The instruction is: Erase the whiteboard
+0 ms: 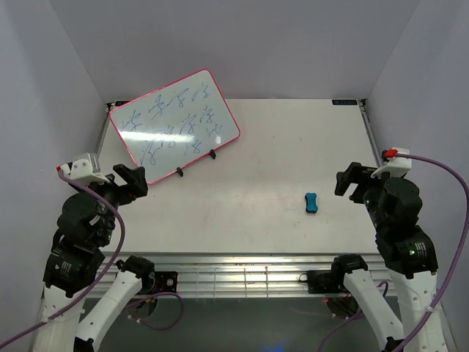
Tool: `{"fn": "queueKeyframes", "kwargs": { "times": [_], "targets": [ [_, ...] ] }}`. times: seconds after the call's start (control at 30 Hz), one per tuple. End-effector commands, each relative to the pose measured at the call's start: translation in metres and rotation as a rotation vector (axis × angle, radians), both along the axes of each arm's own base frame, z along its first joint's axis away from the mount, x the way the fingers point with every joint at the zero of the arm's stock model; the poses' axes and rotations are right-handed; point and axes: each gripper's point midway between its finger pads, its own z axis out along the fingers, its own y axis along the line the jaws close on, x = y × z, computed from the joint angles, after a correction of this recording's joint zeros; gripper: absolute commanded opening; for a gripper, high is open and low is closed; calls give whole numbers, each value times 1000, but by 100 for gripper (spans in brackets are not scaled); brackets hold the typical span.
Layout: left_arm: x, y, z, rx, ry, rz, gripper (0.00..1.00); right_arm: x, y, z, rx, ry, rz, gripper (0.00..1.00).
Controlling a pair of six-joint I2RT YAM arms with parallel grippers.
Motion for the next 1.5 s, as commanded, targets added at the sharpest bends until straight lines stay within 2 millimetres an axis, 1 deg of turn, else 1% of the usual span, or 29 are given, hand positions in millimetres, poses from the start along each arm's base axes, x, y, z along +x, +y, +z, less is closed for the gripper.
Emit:
{"fn": "queueKeyframes", "kwargs": {
  "times": [0.0, 0.07, 0.13, 0.17, 0.2, 0.3, 0.43, 0.5, 0.6, 0.7, 0.73, 0.77, 0.8, 0.83, 0.87, 0.9, 0.93, 0.97, 1.0, 1.03, 1.1, 1.13, 1.17, 1.23, 1.27, 1.3, 1.33, 1.43, 1.47],
  "targets": [
    [-2, 8, -2, 29, 18, 37, 98, 3, 3, 12, 7, -60, 18, 90],
    [-2, 9, -4, 28, 24, 42, 98, 2, 9, 17, 38, -100, 41, 90],
    [0, 9, -13, 30, 42, 49, 98, 2, 28, 14, 73, -132, 146, 90],
    [2, 9, -18, 26, 56, 55, 98, 1, 35, 11, 86, -136, 180, 90],
    [5, 8, -24, 28, 72, 62, 98, 3, 43, -1, 109, -115, 213, 90],
    [18, 0, -48, 34, 157, 55, 98, 5, 50, -7, 147, -123, 236, 90],
    [37, -15, -65, 4, 232, 39, 98, 10, 42, -21, 172, -95, 166, 90],
    [51, -21, -75, 34, 281, 33, 98, 9, 37, -18, 185, -122, 136, 90],
    [66, -23, -79, 53, 309, 50, 98, 4, 42, -10, 234, -184, 165, 90],
    [84, -23, -81, 67, 292, 83, 98, 0, 56, -12, 262, -224, 246, 90],
    [95, -25, -71, 72, 225, 85, 98, -1, 57, -13, 272, -224, 251, 90],
    [101, -21, -71, 84, 202, 110, 98, 0, 59, -19, 274, -211, 260, 90],
    [108, -18, -84, 109, 204, 130, 98, -1, 63, -21, 274, -203, 281, 90],
    [119, -3, -79, 89, 163, 199, 98, -1, 64, -25, 271, -192, 288, 90],
    [133, -6, -98, 57, 215, 149, 98, -2, 67, -28, 266, -182, 307, 90],
    [144, 2, -100, -10, 233, 130, 98, -1, 70, -36, 264, -159, 322, 90],
    [156, 43, -116, -136, 273, 227, 98, -1, 72, -41, 262, -146, 333, 90],
    [162, 44, -123, -224, 293, 166, 98, -2, 77, -48, 257, -122, 366, 90],
    [168, 68, -122, -284, 280, 199, 98, -2, 79, -51, 255, -114, 379, 90],
    [177, 73, -134, -308, 315, 193, 98, -4, 82, -53, 253, -105, 398, 90],
    [192, 91, -130, -289, 275, 221, 98, -7, 87, -54, 247, -93, 435, 90],
    [198, 94, -133, -277, 265, 214, 98, -9, 90, -54, 249, -93, 452, 90],
    [206, 99, -146, -288, 284, 202, 98, -11, 91, -52, 252, -102, 464, 90],
    [219, 103, -152, -308, 255, 143, 98, -12, 94, -51, 257, -114, 483, 90],
    [225, 107, -169, -335, 284, 131, 98, -13, 95, -50, 259, -118, 488, 90],
    [236, 106, -155, -331, 201, 52, 98, -13, 97, -50, 259, -117, 495, 90],
    [234, 102, -165, -340, 197, 13, 98, -14, 98, -49, 258, -122, 501, 90],
    [239, 101, -168, -325, 113, -70, 98, -15, 100, -45, 248, -126, 516, 90],
    [242, 101, -162, -316, 76, -96, 98, -16, 99, -45, 247, -124, 514, 90]
  ]
}}
